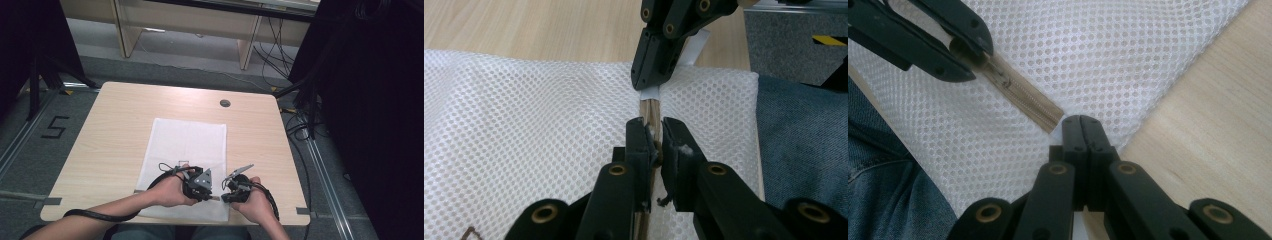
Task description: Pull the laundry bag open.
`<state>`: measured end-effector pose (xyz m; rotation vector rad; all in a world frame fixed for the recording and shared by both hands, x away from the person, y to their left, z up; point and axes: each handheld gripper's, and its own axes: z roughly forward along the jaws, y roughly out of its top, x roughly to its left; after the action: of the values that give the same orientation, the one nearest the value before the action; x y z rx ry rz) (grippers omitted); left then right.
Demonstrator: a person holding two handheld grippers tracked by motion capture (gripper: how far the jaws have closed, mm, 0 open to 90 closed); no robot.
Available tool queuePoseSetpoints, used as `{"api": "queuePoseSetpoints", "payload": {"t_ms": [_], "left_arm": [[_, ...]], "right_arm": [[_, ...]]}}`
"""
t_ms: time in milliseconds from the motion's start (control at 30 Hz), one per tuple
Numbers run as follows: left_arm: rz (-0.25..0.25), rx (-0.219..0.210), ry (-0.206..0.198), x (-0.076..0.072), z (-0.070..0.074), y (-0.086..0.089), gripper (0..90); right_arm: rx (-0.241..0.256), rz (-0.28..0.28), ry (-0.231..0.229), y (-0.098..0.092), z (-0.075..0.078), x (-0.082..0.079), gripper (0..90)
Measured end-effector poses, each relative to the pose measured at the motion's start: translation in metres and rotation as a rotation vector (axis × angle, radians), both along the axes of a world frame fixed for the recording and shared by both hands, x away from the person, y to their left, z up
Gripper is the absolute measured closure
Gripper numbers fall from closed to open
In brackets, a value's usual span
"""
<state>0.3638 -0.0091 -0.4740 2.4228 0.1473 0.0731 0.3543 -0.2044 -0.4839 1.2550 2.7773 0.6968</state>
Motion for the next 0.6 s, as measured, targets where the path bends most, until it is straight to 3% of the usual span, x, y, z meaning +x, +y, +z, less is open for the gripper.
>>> {"api": "queuePoseSetpoints", "payload": {"t_ms": [200,233,600], "left_arm": [[-0.008,0.003,-0.018,0.0001,0.0003,0.0002,82.0],[0.003,-0.003,-0.004,-0.0006,0.0002,0.0009,82.0],[0.004,0.0,-0.007,-0.0002,0.0017,0.0053,82.0]], "right_arm": [[0.002,0.003,-0.006,-0.0003,-0.0004,0.0001,90.0],[0.002,0.003,-0.006,-0.0003,-0.0004,0.0001,90.0],[0.003,0.015,-0.012,-0.0008,-0.0007,0.0008,90.0]]}}
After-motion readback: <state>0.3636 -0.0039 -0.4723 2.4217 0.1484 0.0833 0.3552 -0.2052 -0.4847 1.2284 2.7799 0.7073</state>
